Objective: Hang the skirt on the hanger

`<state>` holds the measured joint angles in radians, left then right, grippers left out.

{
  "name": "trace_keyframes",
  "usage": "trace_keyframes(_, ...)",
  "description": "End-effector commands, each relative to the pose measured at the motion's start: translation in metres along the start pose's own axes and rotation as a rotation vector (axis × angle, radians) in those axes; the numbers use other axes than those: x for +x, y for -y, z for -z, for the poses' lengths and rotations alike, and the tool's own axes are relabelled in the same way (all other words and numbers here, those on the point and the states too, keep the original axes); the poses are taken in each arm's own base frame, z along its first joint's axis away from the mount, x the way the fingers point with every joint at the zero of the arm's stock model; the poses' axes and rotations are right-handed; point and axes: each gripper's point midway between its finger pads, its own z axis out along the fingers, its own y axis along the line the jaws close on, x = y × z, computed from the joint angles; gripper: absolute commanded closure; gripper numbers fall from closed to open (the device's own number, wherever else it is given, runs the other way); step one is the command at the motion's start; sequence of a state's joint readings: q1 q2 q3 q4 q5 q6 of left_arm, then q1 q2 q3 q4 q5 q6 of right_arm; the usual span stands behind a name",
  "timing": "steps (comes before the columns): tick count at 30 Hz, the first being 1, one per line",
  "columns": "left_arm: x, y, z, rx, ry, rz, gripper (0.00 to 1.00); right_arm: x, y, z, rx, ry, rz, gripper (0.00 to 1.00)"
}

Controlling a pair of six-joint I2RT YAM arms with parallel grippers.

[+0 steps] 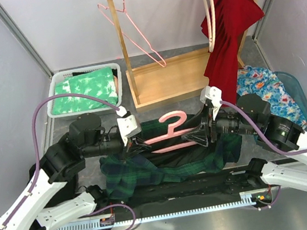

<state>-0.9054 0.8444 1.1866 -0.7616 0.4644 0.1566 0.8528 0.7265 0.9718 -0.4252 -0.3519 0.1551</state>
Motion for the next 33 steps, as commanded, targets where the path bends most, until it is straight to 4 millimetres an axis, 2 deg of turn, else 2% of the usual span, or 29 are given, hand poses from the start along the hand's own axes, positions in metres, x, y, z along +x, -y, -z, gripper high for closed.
trace_keyframes(1,-0.048,0.006,0.01,0.02,0.169,-0.115,0.98,-0.011,-0.019,-0.001,-0.116,0.046,0.042,0.5)
trace_keyframes(4,-0.049,0.007,0.012,0.024,0.173,-0.124,0.98,-0.003,-0.018,0.0,-0.114,0.012,0.053,0.54)
trace_keyframes(9,-0.053,0.019,0.021,0.074,0.178,-0.161,0.98,0.019,-0.027,0.01,-0.175,-0.064,0.076,0.44)
trace_keyframes(16,-0.052,0.037,0.034,0.151,0.183,-0.208,0.98,0.03,-0.029,0.028,-0.155,-0.063,0.084,0.44)
trace_keyframes(18,-0.053,0.044,0.037,0.182,0.193,-0.217,0.98,0.033,-0.028,0.029,-0.152,-0.077,0.078,0.51)
trace_keyframes(19,-0.053,0.045,0.038,0.184,0.197,-0.22,0.98,0.033,-0.028,0.029,-0.149,-0.078,0.077,0.61)
trace_keyframes(21,-0.053,0.044,0.037,0.178,0.194,-0.217,0.98,0.031,-0.027,0.029,-0.143,-0.076,0.076,0.73)
trace_keyframes(22,-0.053,0.042,0.036,0.174,0.193,-0.218,0.98,0.03,-0.027,0.029,-0.142,-0.072,0.08,0.85)
trace_keyframes(24,-0.053,0.039,0.034,0.159,0.184,-0.207,0.98,0.026,-0.024,0.029,-0.123,-0.062,0.081,1.0)
trace_keyframes(28,-0.054,0.02,0.026,0.067,0.17,-0.157,0.97,0.012,-0.013,0.03,-0.037,-0.013,0.08,1.0)
trace_keyframes(29,-0.054,0.007,0.024,0.001,0.16,-0.142,0.74,0.007,-0.003,0.03,0.024,0.006,0.071,1.0)
trace_keyframes(30,-0.053,0.0,0.022,-0.035,0.153,-0.117,0.56,0.004,0.001,0.03,0.048,0.015,0.069,1.0)
trace_keyframes(32,-0.056,-0.029,0.022,-0.192,0.154,-0.083,0.29,0.0,0.014,0.03,0.128,0.027,0.054,1.0)
trace_keyframes(33,-0.056,-0.038,0.022,-0.248,0.155,-0.049,0.25,0.0,0.02,0.03,0.157,0.029,0.048,1.0)
